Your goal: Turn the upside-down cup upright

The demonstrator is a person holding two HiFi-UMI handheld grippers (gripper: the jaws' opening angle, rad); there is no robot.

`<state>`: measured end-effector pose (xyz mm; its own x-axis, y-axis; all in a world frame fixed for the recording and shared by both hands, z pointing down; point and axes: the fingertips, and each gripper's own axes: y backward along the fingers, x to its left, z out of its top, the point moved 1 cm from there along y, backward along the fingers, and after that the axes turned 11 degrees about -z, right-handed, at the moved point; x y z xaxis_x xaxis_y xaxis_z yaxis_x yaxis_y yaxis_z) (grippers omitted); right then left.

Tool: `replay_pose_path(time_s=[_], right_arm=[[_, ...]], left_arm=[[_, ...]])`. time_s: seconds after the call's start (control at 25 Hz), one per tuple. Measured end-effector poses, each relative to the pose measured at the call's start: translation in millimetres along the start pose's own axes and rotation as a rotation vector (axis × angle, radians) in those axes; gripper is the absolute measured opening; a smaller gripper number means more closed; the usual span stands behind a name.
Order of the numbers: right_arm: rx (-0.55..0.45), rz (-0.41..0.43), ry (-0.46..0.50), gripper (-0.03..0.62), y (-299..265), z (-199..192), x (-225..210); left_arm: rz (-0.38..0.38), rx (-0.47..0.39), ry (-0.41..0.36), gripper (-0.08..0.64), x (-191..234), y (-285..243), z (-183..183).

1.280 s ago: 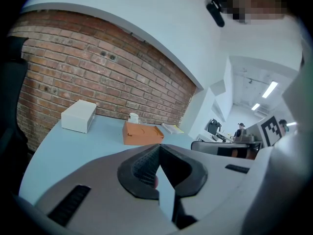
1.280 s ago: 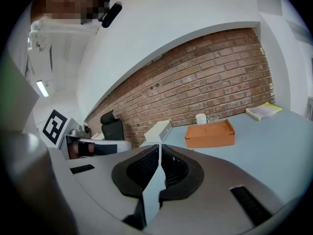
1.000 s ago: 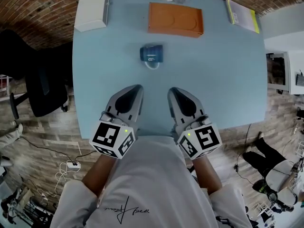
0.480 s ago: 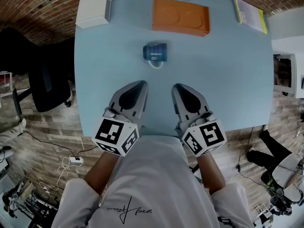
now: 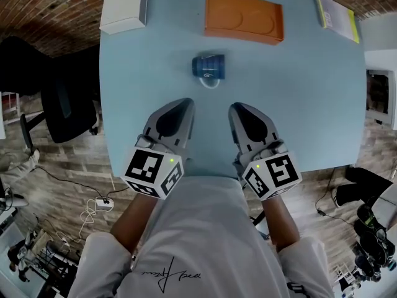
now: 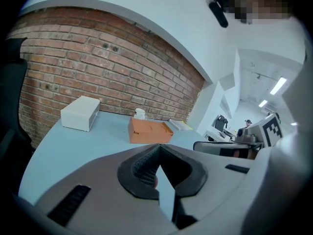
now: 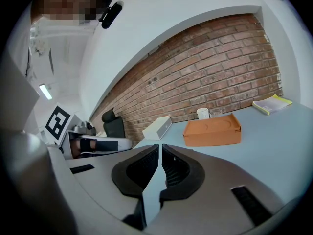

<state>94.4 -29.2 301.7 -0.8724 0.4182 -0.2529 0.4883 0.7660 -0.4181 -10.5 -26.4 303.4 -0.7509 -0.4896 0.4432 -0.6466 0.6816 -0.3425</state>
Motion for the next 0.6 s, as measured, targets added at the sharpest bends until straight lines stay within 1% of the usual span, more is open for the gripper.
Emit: replay_pose_path(time_s=[0.4, 0.6], right_arm=[[0.032, 0.001, -0.001, 0.023, -25, -6, -12], [0.049, 0.003, 0.006, 0.023, -37, -10, -21]], left_arm=[[0.032, 0.034, 0.029, 0.009, 20, -14, -9], [0.034, 0.054, 0.04, 0.009, 27, -26, -15]])
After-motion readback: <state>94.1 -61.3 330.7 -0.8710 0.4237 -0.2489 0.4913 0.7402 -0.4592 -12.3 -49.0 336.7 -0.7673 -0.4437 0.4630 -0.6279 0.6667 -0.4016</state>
